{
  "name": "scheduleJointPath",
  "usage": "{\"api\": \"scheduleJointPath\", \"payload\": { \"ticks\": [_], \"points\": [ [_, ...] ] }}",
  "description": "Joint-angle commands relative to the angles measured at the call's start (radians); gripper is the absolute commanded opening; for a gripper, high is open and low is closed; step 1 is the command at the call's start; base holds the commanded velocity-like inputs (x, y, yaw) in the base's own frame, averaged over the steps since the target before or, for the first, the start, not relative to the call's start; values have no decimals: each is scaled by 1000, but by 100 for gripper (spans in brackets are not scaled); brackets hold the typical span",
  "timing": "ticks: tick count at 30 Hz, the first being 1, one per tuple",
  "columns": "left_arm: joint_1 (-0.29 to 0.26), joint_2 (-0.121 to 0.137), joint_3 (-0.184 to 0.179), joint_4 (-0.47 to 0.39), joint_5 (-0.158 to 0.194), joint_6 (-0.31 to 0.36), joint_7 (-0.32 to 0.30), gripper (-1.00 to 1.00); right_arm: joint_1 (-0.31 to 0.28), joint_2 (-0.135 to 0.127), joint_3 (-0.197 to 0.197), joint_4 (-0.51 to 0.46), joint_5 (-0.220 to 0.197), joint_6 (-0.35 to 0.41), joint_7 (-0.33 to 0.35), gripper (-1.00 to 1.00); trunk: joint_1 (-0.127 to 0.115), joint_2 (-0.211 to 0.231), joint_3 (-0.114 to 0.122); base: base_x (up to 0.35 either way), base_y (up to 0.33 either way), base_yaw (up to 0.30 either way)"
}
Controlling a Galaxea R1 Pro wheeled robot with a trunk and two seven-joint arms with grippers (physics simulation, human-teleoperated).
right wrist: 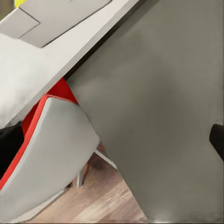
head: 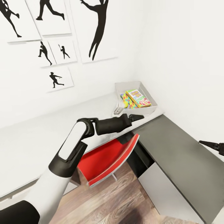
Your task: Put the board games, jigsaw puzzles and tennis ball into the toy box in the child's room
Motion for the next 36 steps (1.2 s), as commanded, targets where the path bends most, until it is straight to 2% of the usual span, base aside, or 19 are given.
{"api": "scheduleJointPath", "payload": {
  "ticks": [1,10,29,36],
  "points": [
    [9,0,-3,-6,9,-1,10,100,-2,0,11,0,11,5,10,100,0,-2,0,-118,170,-193],
    [53,1,-13,-28,5,-8,9,100,-3,3,69,0,11,5,8,100,0,-2,13,-89,201,-193],
    [95,1,-18,-60,4,-9,7,100,-4,7,87,0,13,5,5,100,0,-2,40,-14,49,-193],
    [121,-2,-36,-61,4,-10,-15,100,-4,7,87,0,14,5,2,100,0,-2,50,-1,4,-193]
  ]
}}
